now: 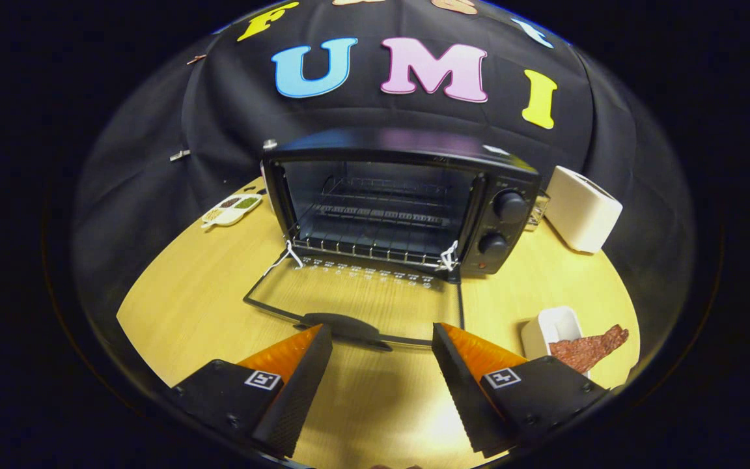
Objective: Open the toaster oven, put the food inside, and close the toaster oven door.
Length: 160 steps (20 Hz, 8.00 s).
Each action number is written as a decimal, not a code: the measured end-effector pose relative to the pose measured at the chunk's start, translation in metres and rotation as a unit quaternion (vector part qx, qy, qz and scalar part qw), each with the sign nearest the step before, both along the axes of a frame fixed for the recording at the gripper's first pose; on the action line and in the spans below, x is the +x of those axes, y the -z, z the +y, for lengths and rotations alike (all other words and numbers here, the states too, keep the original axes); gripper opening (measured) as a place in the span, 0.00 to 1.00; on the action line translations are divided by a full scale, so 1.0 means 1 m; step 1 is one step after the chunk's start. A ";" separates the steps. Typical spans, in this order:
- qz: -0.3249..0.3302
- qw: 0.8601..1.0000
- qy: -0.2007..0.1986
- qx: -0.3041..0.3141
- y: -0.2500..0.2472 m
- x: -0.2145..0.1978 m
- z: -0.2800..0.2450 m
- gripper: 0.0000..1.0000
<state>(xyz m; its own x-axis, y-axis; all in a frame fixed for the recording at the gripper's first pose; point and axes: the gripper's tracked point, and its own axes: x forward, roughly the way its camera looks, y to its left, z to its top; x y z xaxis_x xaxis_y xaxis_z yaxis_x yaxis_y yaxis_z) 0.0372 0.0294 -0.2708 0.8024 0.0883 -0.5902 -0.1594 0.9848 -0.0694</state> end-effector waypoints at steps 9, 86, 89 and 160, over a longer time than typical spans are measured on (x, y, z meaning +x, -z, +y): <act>-0.075 0.995 0.066 0.016 -0.080 -0.026 -0.067 0.97; 0.132 0.921 0.086 0.357 -0.102 -0.040 -0.166 0.16; 0.128 0.913 0.093 0.375 -0.106 -0.045 -0.140 0.16; -0.013 0.983 0.117 0.143 0.001 0.065 0.005 0.98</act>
